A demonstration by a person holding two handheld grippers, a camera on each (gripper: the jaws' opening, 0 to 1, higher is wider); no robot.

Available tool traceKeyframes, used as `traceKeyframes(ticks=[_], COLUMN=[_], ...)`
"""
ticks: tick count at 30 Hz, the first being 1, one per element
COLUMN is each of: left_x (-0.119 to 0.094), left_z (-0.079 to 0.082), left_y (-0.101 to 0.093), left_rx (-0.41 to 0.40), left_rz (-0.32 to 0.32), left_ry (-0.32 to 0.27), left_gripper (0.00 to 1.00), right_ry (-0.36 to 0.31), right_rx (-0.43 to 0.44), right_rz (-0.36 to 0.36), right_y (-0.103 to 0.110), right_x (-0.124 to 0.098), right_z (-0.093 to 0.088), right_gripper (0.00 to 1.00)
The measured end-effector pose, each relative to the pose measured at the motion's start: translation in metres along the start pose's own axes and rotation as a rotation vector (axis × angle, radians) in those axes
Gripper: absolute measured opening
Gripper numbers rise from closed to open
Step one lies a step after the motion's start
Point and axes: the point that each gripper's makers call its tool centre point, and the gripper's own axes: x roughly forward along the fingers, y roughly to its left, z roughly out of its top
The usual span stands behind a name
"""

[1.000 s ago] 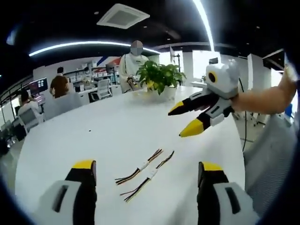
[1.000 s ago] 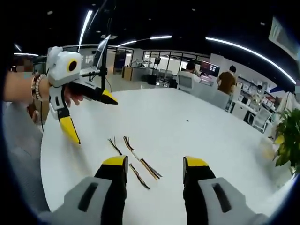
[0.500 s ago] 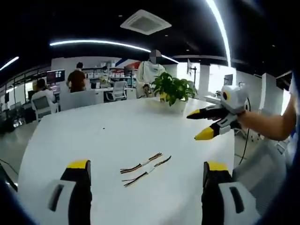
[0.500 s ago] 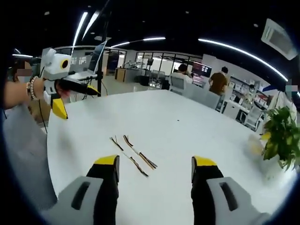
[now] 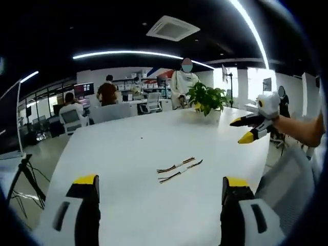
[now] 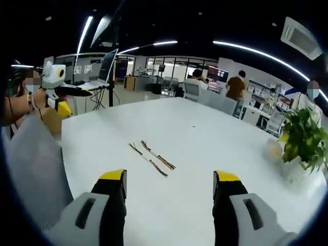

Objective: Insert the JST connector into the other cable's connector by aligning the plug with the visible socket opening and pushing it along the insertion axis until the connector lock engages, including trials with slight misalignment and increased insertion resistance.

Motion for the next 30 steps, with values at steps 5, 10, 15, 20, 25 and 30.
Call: traceKeyframes(ticks=[5, 10, 15, 20, 25, 30], left_x=[-0.020, -0.030, -0.040, -0.046, -0.050, -0.050], left_z=[-0.009, -0.018, -0.024, -0.040, -0.047, -0.061], left_y=[-0.006, -0.016, -0.021, -0.025, -0.031, -0.028], left_rx=[-0.001, -0.030, -0.018, -0.058, -0.066, -0.097], left_rz=[0.016, 0.013, 0.031, 0.023, 0.023, 0.033], left_ry=[0.006, 0.001, 0.010, 0.043, 0.056, 0.097], left_gripper=[0.99, 0.99, 0.99, 0.99, 0.99, 0.99], right_ry=[-0.005, 0.003, 0.023, 0.041, 0.054, 0.089], right_rx=[-0.006, 0.033, 0.044, 0.057, 0.067, 0.092], right_rz=[-0.039, -0.036, -0.034, -0.014, -0.003, 0.006], right_y=[0.003, 0.013, 0.024, 0.036, 0.042, 0.046], right_x=[-0.017, -0.030, -0.041, -0.046, -0.048, -0.045], right_z=[-0.012, -0.024, -0.036, -0.047, -0.053, -0.066], right_gripper=[0.62, 0.62, 0.61, 0.60, 0.60, 0.59])
